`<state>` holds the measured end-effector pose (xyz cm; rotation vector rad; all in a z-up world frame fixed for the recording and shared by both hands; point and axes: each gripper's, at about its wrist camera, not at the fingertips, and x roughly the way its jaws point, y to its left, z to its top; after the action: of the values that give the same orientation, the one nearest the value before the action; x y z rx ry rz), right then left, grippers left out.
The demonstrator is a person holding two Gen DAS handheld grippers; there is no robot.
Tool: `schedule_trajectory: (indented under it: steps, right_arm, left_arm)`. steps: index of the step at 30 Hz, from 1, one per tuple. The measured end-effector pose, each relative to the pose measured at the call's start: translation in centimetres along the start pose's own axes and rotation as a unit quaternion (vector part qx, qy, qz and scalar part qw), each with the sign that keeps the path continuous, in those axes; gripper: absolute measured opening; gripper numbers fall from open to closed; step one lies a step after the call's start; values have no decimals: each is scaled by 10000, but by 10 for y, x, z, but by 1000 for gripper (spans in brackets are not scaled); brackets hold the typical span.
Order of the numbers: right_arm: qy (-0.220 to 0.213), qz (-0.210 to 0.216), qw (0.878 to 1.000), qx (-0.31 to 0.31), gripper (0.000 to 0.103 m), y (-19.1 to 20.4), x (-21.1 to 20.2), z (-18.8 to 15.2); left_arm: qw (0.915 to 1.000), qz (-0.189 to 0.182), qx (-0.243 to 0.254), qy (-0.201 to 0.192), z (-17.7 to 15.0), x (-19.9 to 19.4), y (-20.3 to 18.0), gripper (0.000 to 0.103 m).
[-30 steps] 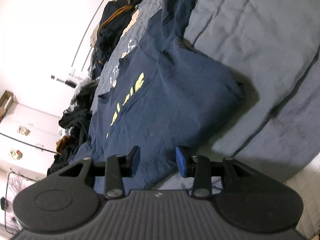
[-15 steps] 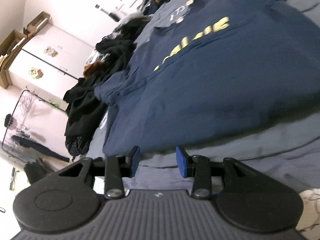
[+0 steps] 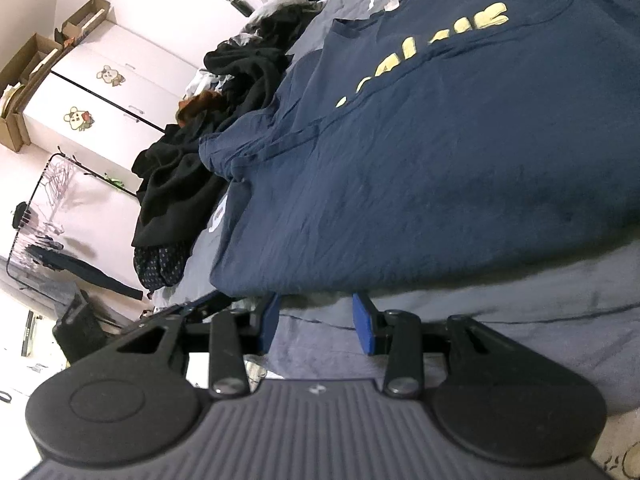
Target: Fold clothes
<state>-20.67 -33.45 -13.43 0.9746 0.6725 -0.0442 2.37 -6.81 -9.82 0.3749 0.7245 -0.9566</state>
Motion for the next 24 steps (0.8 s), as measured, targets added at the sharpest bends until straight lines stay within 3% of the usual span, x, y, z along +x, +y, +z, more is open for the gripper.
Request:
schedule_trajectory:
  steps: [4,7,9,13,15,16,18,19,24]
  right_arm:
    - [17,-17,10000,40,39,-3,4,3]
    - [38,1,10000,46,39,-4,6,5]
    - [48,-3,10000,49,39,-5,6,6]
    - [-21,-26,10000,81,39,-6,5,9]
    - [-116,-25,9999,83,39,-5,3,10]
    - [-161,-25,9998,86,39,-5,1,11]
    - [-195,-44,9997,142,39,-7,-1,12]
    - [-204,-78,9996,192,40,-9,-2,12]
    - [-405,-239,9983,352,40,-15,-11,13]
  left_arm:
    - [9973,-169,701,117,1,-7,4,3]
    - [9880,84,1434,565,-4,-7,12,0]
    - [9868,151,1396,812,-8,-10,30,0]
    - [9965,161,532,629,-4,-31,52,0]
    - [9992,9,-171,349,2,-40,53,4]
    - [9983,-88,-545,197,5,-44,52,11]
    - [9936,-271,-1092,1,10,-45,42,33]
    - [9903,-361,-1338,-81,12,-44,35,50]
    - [9647,-813,-2484,-320,11,-29,2,53]
